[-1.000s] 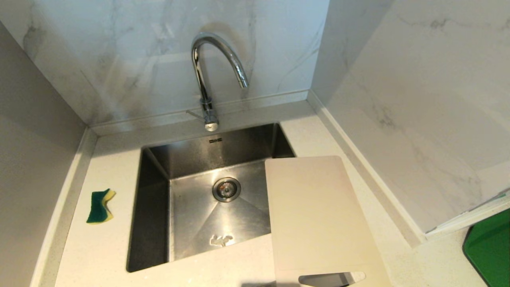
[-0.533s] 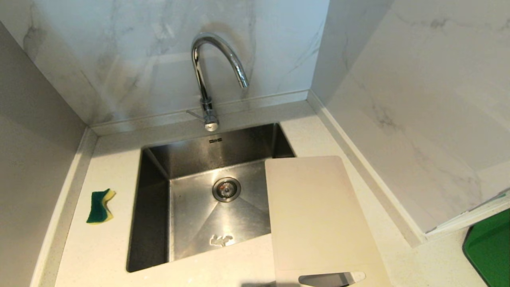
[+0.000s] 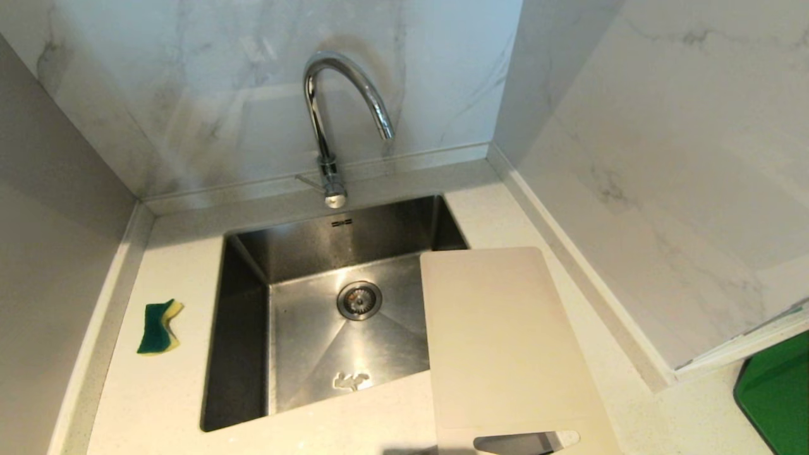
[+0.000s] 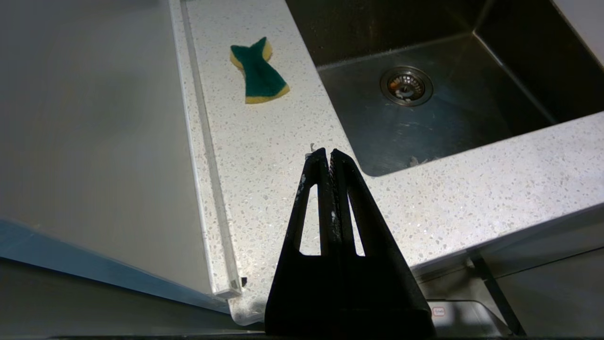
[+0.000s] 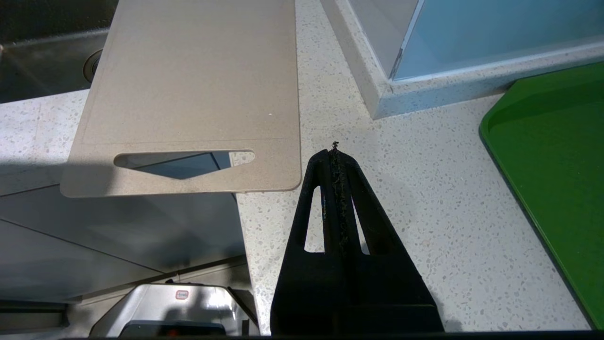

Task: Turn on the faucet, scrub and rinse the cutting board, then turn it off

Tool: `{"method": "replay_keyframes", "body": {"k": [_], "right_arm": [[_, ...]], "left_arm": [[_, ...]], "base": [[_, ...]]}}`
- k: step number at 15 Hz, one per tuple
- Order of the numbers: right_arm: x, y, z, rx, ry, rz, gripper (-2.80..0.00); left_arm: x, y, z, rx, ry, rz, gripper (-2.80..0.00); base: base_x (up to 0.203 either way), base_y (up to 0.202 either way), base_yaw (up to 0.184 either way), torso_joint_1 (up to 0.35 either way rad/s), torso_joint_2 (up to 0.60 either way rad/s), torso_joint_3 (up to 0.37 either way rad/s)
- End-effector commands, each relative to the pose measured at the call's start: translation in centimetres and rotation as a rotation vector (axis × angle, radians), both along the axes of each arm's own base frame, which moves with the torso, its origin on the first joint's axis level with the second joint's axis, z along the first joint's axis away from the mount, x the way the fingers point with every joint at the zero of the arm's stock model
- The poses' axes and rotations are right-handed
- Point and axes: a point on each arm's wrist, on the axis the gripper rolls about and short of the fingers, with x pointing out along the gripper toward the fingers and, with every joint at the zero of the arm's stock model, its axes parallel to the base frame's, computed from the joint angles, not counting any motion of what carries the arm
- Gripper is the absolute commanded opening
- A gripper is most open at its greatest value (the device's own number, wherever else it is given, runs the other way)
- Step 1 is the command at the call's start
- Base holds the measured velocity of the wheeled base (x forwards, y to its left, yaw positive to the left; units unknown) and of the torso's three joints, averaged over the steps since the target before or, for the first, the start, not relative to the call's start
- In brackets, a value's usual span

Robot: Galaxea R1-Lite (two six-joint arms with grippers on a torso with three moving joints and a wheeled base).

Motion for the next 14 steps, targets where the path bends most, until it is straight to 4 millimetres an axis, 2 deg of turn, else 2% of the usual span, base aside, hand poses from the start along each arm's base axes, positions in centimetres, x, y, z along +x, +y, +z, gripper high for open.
{"method": "replay_keyframes", "body": {"k": [1, 14], "right_arm": [[-0.01, 0.0, -0.01, 0.0, 0.0, 0.0, -2.8], [-0.01, 0.0, -0.02, 0.0, 0.0, 0.001, -2.8]], "left_arm": [[0.01, 0.0, -0.07, -0.002, 0.0, 0.0, -2.8], [0.01, 0.0, -0.07, 0.003, 0.0, -0.001, -2.8]], "base": [[0.0, 0.0, 0.0, 0.0, 0.0, 0.0], [0.0, 0.0, 0.0, 0.0, 0.0, 0.0]]}}
